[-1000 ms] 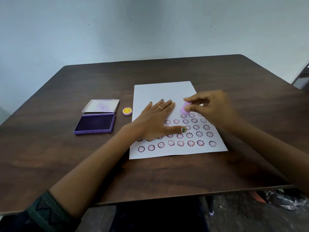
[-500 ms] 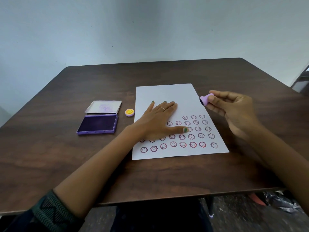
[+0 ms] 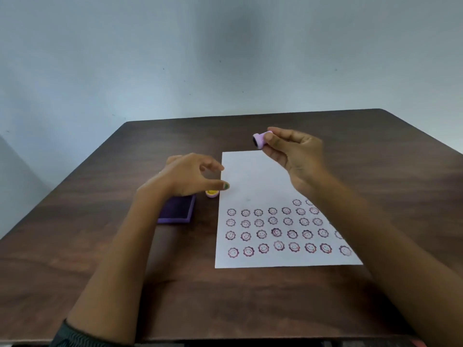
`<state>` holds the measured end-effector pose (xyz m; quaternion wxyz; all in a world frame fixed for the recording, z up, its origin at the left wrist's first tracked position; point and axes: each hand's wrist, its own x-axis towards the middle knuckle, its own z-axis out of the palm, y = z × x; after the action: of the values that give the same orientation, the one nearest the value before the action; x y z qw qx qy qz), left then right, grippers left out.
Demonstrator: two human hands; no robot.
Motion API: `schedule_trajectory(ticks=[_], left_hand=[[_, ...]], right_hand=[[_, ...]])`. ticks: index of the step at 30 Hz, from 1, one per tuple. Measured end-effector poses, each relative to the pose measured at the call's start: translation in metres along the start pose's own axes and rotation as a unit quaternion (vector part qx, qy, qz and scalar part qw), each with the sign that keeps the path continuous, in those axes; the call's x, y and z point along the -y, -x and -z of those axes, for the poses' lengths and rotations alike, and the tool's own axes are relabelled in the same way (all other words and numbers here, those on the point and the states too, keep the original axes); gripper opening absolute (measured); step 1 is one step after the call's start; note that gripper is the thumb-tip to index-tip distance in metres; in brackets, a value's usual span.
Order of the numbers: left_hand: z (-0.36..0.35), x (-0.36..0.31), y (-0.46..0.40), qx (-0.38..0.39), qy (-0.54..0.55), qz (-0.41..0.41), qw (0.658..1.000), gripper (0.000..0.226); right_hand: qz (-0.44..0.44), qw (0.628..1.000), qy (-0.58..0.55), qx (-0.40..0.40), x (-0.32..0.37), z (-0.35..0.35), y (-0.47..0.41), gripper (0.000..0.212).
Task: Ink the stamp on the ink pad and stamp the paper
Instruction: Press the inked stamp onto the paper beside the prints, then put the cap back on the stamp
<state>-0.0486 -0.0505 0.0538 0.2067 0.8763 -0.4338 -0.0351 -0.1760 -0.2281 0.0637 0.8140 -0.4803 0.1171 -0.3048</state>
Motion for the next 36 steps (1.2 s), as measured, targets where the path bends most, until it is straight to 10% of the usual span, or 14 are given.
schedule_trajectory(ticks=[19,36], left_hand=[[-0.006,0.007,-0.002,0.013,-0.04,0.005,0.999,0.014],[-0.025,-0.037,-0.006,-0.239,0.449,0.022,0.861,0.018]], right_hand=[[-0.052,0.995,0.072,-0.034,-0.035,-0.012,-0.008,0.024],[-0.162,0.97,-0.177,0.046,-0.035,-0.015,-0.009,0.027]])
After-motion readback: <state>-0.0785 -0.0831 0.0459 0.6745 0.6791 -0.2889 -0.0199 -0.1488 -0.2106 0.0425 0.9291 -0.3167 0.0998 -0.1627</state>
